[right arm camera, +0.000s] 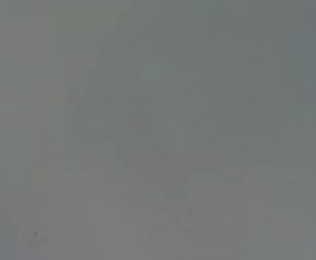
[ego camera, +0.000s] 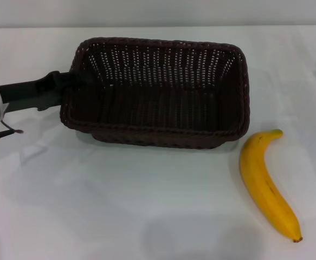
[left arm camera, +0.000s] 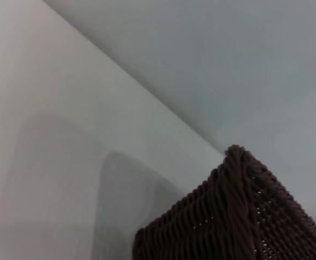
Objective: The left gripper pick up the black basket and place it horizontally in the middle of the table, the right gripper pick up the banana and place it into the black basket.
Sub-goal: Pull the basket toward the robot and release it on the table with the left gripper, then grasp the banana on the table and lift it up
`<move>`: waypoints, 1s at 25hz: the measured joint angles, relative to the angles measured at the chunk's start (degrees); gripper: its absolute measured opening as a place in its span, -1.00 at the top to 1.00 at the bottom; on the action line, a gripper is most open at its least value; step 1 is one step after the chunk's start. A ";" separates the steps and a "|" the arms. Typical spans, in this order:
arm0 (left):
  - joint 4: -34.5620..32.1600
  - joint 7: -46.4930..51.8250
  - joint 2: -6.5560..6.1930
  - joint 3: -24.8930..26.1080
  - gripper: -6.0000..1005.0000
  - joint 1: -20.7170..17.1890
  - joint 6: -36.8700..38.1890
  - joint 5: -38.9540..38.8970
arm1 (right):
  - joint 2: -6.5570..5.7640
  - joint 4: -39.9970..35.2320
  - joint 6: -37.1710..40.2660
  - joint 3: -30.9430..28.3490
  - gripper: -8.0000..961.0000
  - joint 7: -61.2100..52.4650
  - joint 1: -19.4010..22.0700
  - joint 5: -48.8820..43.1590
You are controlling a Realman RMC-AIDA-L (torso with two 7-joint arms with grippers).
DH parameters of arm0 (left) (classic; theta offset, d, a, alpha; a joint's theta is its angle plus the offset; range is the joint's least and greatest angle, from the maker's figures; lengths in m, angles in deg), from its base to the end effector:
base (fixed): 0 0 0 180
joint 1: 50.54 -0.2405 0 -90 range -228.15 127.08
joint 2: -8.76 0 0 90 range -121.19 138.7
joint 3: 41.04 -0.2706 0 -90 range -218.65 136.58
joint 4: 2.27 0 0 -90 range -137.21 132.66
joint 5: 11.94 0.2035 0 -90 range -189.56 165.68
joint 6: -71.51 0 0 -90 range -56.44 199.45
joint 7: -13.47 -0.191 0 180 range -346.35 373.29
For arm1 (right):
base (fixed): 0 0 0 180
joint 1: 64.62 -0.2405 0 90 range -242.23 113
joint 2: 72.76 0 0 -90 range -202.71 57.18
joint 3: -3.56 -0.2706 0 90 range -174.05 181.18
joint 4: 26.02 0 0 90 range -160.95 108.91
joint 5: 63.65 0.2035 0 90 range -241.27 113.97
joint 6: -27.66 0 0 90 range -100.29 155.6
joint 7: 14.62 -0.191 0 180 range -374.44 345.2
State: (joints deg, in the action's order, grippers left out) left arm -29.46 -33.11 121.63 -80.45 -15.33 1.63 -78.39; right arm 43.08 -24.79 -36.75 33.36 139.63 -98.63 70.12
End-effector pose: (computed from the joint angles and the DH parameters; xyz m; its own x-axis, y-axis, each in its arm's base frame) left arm -0.2951 0.4098 -0.0244 -0.0059 0.8283 0.5603 0.9843 -0.0940 0.1492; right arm 0.3384 0.4263 0.0294 0.5622 0.0401 -0.8260 -0.8232 -0.0684 -0.5636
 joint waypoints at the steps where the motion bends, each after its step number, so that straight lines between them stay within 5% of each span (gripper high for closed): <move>1: -0.27 -0.23 0.02 0.07 -0.04 -0.43 -0.39 -0.44 | 0.00 0.00 0.00 0.00 -0.76 -0.03 0.00 0.00; 11: -9.74 -10.11 1.67 0.15 -0.51 -12.48 -6.81 -14.68 | -0.03 -1.42 -0.50 -1.30 -0.76 -0.65 0.92 0.28; 16: -5.03 -27.72 2.05 0.71 -0.55 -18.25 -8.46 -32.24 | -0.57 -3.65 -1.31 -4.29 -0.76 -14.34 3.55 -0.04; 21: 6.82 -42.54 2.56 10.72 -0.56 -19.83 -7.31 -43.70 | -1.17 -9.62 0.87 -0.83 -0.76 -28.33 6.77 -2.03; 22: 7.90 -44.67 2.88 12.67 -0.56 -19.88 -7.12 -44.37 | -1.69 -13.33 2.69 1.80 -0.76 -35.67 8.66 -3.50; 23: 9.20 -47.53 3.53 15.57 -0.56 -19.94 -6.57 -45.09 | -4.85 -21.29 5.61 7.76 -0.76 -54.45 13.20 -9.75; 25: 9.76 -50.88 4.79 18.97 -0.56 -20.04 -4.31 -45.70 | -6.95 -23.62 5.42 9.97 -0.76 -61.81 14.67 -13.82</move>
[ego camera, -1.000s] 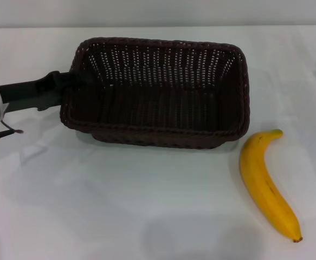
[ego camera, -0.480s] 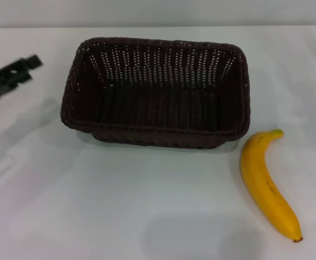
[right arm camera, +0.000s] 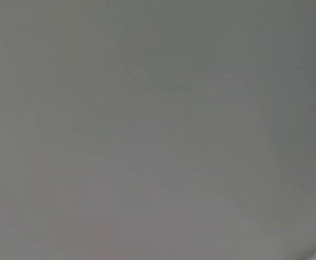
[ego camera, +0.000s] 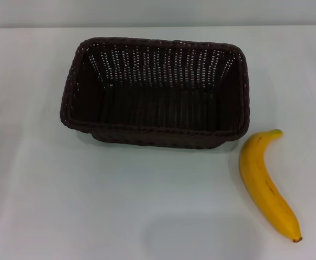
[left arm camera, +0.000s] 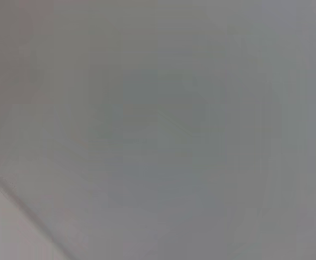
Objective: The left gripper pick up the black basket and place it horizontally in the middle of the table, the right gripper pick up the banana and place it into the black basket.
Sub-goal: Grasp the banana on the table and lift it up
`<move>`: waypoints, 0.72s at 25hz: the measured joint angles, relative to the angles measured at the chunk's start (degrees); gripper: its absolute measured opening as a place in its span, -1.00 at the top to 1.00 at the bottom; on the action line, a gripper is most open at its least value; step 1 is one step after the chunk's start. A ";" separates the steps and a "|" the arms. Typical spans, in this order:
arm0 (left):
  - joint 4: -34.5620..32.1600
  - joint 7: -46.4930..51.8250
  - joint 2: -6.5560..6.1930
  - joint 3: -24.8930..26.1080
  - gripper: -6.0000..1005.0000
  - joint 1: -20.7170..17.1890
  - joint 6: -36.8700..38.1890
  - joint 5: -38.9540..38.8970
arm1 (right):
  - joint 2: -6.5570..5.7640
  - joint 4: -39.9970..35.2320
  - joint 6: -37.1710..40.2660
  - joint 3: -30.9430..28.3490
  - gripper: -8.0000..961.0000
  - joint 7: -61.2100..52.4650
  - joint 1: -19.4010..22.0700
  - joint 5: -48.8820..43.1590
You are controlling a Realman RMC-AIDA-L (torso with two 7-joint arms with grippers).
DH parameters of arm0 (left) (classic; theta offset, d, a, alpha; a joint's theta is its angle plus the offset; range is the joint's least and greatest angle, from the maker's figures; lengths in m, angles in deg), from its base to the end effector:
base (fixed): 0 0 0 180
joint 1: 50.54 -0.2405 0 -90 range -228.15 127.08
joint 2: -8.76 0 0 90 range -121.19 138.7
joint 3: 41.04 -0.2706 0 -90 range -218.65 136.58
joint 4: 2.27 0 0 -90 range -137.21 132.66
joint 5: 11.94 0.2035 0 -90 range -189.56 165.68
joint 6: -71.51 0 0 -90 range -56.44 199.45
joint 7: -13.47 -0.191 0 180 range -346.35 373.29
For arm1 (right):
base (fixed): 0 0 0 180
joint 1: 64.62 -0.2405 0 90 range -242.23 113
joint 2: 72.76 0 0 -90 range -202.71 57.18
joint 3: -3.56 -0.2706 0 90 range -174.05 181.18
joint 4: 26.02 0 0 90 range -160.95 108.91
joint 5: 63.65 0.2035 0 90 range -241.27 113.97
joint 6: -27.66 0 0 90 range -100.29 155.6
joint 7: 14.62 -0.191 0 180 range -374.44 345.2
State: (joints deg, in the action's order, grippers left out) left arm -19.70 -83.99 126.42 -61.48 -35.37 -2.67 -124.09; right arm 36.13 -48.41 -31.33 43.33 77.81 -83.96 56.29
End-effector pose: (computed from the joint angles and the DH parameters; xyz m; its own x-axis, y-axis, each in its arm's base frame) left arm -0.4005 0.3255 0.0771 -0.0762 -0.0024 0.9971 0.9932 -0.0884 0.0757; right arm 0.4035 0.3864 0.1253 0.0940 -0.1164 -0.9887 -0.9947 -0.0517 -0.0885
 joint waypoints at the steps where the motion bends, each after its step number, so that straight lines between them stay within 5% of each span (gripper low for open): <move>1: 0.03 -1.34 0.44 0.85 -0.56 0.00 1.43 -0.20 | -1.43 -1.21 -0.61 1.13 -0.75 -3.75 0.52 -2.25; 6: 2.67 -11.37 1.12 1.59 -0.56 1.20 5.10 -4.56 | -7.89 -8.99 -8.92 2.98 -0.75 -23.25 1.92 -20.28; 9: 6.72 -19.99 1.25 1.65 -0.56 2.46 5.14 -10.52 | -8.64 -18.87 -14.48 2.64 -0.75 -30.91 2.86 -30.26; 13: 9.82 -28.10 1.45 1.71 -0.56 4.32 5.34 -15.65 | -6.06 -39.07 -17.65 2.60 -0.75 -42.95 4.55 -43.53; 16: 10.62 -31.96 1.32 1.54 -0.55 5.97 7.02 -15.87 | -2.81 -52.40 -20.49 2.58 -0.75 -50.55 4.58 -53.56; 18: 10.46 -34.03 1.26 1.52 -0.55 6.60 8.28 -15.77 | 0.82 -62.07 -24.19 2.62 -0.75 -54.93 3.66 -61.02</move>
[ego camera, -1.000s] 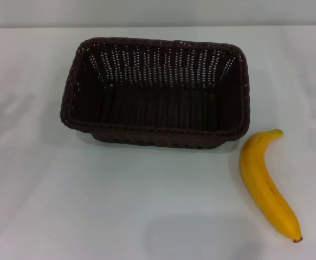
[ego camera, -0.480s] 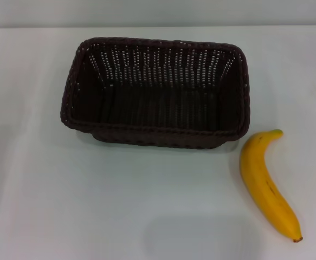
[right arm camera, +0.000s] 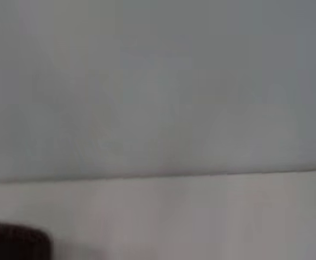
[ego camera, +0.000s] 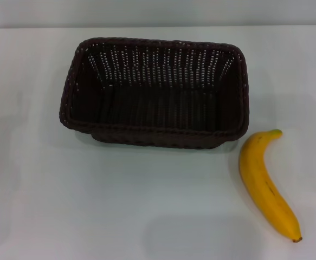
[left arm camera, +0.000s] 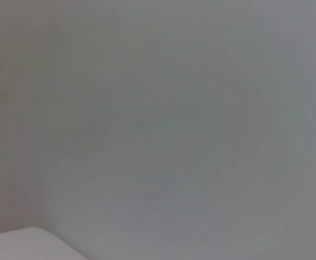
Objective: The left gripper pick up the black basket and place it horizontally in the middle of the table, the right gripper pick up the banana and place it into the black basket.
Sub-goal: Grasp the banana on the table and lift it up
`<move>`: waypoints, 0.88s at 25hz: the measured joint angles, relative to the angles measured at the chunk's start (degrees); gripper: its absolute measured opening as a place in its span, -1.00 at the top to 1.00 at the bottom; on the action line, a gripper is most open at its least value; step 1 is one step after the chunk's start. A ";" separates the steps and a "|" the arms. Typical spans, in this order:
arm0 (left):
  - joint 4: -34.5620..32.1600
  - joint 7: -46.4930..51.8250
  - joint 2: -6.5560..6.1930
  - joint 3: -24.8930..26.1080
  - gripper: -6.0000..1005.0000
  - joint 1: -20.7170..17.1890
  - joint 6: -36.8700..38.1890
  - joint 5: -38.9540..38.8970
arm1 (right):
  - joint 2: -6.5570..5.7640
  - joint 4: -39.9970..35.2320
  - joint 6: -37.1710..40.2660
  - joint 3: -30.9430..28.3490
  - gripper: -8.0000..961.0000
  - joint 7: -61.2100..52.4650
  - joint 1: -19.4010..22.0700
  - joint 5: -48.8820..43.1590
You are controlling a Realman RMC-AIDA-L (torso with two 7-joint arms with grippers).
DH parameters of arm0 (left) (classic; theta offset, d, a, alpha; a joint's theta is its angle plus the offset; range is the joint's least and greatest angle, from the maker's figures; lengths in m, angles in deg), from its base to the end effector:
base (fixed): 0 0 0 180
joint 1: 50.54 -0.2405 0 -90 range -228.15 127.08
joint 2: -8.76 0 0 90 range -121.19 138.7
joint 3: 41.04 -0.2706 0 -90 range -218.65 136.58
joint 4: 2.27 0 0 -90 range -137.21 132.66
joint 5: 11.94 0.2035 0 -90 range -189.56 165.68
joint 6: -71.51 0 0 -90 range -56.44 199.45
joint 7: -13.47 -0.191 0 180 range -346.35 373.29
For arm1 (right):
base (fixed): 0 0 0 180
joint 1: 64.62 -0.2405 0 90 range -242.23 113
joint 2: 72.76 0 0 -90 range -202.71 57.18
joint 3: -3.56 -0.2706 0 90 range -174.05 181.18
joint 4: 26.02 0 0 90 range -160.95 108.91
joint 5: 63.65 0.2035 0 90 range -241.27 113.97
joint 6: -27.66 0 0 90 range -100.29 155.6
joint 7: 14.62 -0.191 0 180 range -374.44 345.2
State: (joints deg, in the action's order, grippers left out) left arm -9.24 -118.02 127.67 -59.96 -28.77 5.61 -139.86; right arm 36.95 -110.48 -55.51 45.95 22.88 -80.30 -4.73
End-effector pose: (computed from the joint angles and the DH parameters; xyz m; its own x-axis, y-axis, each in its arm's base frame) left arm -0.4111 0.3533 0.0582 0.2336 -0.1081 0.9663 0.9670 0.1294 -0.2193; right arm 0.2978 0.3592 0.1559 0.4947 -0.6278 -0.6010 -0.8606 -0.2577 -0.4393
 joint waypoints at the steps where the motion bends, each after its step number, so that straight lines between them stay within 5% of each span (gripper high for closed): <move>1: -0.04 -1.02 -0.01 0.08 -0.55 0.25 0.44 -0.24 | 1.94 -3.76 -1.81 0.12 -0.75 -1.09 -0.37 -2.48; 2: -0.07 -2.39 0.00 0.19 -0.55 0.55 0.96 -0.70 | 3.39 -6.81 -3.42 0.46 -0.75 -2.14 -0.60 -4.72; 3: -0.07 -3.82 -0.02 0.31 -0.55 0.92 1.48 -1.22 | 3.39 -6.81 -3.42 0.46 -0.75 -2.14 -0.60 -4.72; 4: -0.12 -4.80 -0.06 0.33 -0.55 1.09 1.78 -1.61 | 5.09 -11.70 -5.23 3.35 -0.75 -4.94 -0.39 -7.66; 11: -2.46 -6.79 -0.35 -0.36 -0.56 0.66 4.84 -0.32 | 5.05 -20.74 -3.47 23.01 -0.75 -17.70 1.30 -16.47; 22: -1.48 -8.23 0.17 -0.21 -0.56 -1.75 4.86 2.26 | 5.18 -30.70 -8.57 32.30 -0.75 -28.50 1.27 -19.03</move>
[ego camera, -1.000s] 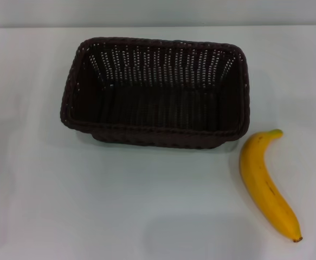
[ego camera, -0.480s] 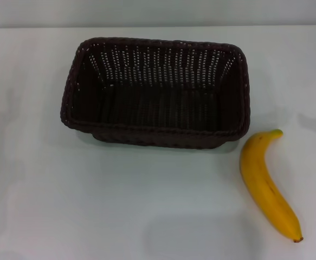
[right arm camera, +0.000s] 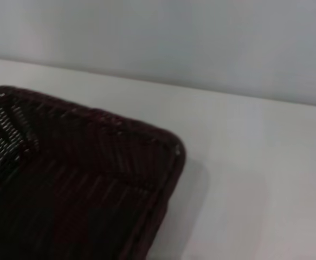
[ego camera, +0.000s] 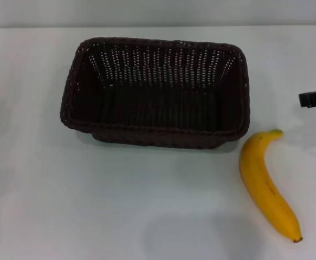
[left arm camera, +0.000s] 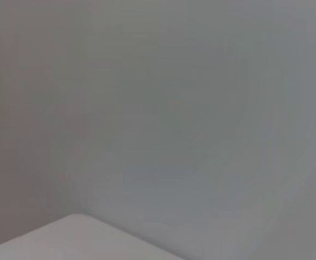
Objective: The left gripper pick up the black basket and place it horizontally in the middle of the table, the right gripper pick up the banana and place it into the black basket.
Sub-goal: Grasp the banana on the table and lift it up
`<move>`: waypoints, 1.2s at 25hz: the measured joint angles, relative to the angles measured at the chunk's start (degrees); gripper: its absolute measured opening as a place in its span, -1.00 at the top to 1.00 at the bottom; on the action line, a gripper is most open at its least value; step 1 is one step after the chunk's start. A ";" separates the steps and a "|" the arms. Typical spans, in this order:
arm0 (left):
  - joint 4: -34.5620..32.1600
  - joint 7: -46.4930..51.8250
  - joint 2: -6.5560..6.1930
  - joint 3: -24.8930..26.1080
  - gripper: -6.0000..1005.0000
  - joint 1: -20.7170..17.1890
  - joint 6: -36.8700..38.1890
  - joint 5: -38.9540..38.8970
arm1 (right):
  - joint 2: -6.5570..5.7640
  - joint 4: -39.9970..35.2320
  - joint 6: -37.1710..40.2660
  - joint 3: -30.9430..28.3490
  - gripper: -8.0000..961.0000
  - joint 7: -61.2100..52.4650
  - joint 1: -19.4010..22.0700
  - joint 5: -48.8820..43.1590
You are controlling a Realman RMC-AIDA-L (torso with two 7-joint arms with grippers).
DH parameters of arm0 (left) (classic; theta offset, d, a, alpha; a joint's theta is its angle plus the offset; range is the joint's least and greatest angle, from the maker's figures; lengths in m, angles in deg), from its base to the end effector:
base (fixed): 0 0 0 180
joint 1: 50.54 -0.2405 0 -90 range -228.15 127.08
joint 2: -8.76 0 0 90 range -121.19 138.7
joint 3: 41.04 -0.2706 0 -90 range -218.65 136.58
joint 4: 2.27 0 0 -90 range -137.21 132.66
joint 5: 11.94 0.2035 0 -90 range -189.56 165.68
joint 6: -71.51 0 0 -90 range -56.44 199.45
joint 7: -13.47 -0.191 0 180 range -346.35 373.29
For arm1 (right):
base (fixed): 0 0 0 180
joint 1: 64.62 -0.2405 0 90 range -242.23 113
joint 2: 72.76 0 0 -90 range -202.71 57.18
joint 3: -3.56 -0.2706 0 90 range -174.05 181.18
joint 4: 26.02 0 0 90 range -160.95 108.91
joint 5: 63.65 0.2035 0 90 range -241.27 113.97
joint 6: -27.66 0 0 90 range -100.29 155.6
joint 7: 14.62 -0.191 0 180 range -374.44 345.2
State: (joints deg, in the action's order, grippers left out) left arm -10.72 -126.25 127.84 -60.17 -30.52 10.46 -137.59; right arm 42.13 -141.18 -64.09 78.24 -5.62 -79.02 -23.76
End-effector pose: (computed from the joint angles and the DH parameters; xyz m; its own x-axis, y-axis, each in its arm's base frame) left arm -0.4312 0.3425 0.0502 0.3927 0.0010 0.9197 0.9021 0.1942 -0.3854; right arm 0.1924 0.3229 0.0569 0.6078 -0.7390 -0.2904 -0.7401 -0.3948 -0.5445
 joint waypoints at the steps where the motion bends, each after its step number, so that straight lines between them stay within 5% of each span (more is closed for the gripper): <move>1: 0.13 -0.04 0.00 0.10 -0.56 -0.09 -0.01 -0.12 | 0.00 -0.22 -0.32 1.03 -0.75 -0.61 0.04 -0.07; 21: 4.78 -5.47 0.27 0.22 -0.56 2.26 -1.96 -4.04 | 0.38 -1.03 -6.51 32.02 -0.73 -23.46 -6.59 -13.22; 30: 4.93 -5.48 0.26 0.39 -0.56 1.96 -1.62 -4.16 | 0.55 5.06 -3.22 36.43 -0.72 -26.05 -9.30 -16.85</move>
State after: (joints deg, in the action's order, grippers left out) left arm -5.79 -131.73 128.11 -59.78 -28.56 8.84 -141.76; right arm 42.68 -136.12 -67.31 114.68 -31.67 -88.32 -40.61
